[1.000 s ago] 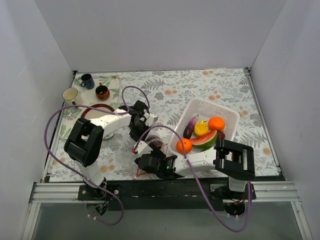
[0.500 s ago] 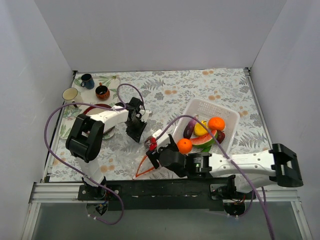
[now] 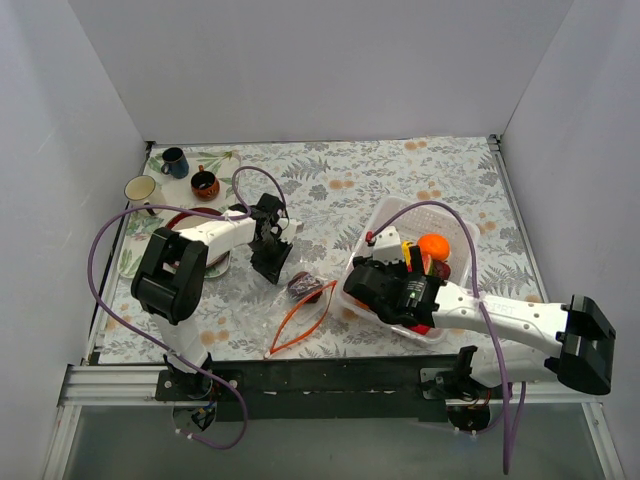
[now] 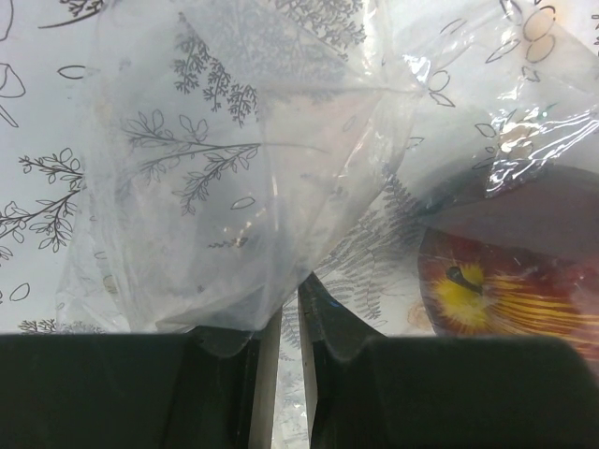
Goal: Open the zip-top bag and remove the fake food
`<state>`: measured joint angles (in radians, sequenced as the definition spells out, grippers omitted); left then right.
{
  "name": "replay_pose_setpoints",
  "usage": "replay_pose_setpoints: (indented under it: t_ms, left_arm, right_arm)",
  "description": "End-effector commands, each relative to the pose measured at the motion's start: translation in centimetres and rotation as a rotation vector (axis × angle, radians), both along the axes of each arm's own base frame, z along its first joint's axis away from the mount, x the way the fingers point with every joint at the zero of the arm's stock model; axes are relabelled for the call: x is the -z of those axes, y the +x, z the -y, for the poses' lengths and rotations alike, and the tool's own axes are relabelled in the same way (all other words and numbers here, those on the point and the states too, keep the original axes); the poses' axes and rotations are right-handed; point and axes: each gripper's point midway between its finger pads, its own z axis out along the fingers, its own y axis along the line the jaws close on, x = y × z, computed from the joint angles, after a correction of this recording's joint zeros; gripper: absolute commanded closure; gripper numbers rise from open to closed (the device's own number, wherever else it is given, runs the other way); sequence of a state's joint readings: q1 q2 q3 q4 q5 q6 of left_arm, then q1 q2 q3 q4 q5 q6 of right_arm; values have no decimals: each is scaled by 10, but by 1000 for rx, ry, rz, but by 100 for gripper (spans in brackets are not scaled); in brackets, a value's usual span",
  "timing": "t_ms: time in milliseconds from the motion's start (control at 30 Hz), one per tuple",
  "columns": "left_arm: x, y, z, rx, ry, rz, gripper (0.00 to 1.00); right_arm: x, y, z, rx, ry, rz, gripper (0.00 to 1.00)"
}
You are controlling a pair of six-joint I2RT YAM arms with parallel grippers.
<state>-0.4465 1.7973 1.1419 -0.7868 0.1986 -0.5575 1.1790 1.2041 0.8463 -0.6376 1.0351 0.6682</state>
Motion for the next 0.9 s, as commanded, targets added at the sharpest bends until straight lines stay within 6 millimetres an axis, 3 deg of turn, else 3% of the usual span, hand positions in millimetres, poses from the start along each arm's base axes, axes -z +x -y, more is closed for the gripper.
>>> replay_pose_setpoints:
  t_ms: [0, 133, 233, 333, 367, 433, 633, 767, 867]
  left_arm:
    - [0, 1, -9, 2, 34, 8, 87]
    - [1, 3, -7, 0, 31, 5, 87]
    - [2, 5, -6, -3, 32, 2, 87]
    - [4, 8, -6, -8, 36, 1, 87]
    - [5, 8, -6, -8, 38, 1, 88]
    - [8, 8, -6, -6, 41, -1, 88]
    - [9, 10, -7, -1, 48, 5, 88]
    - [8, 12, -6, 0, 45, 13, 88]
    - [4, 13, -5, 2, 39, 17, 88]
  right_arm:
    - [-28, 5, -4, 31, 24, 45, 1]
    - [-50, -6, -32, -103, 15, 110, 1]
    - [-61, -28, -76, -280, 23, 152, 5]
    - [-51, -54, -113, -419, 45, 131, 36]
    - [-50, -59, -125, -444, 83, 131, 63]
    - [-31, -71, -137, -521, 74, 101, 98]
    - [-13, -92, -184, -704, 207, 99, 99]
    - [4, -84, -199, -749, 187, 82, 72]
    - [14, -74, -211, -769, 207, 48, 66]
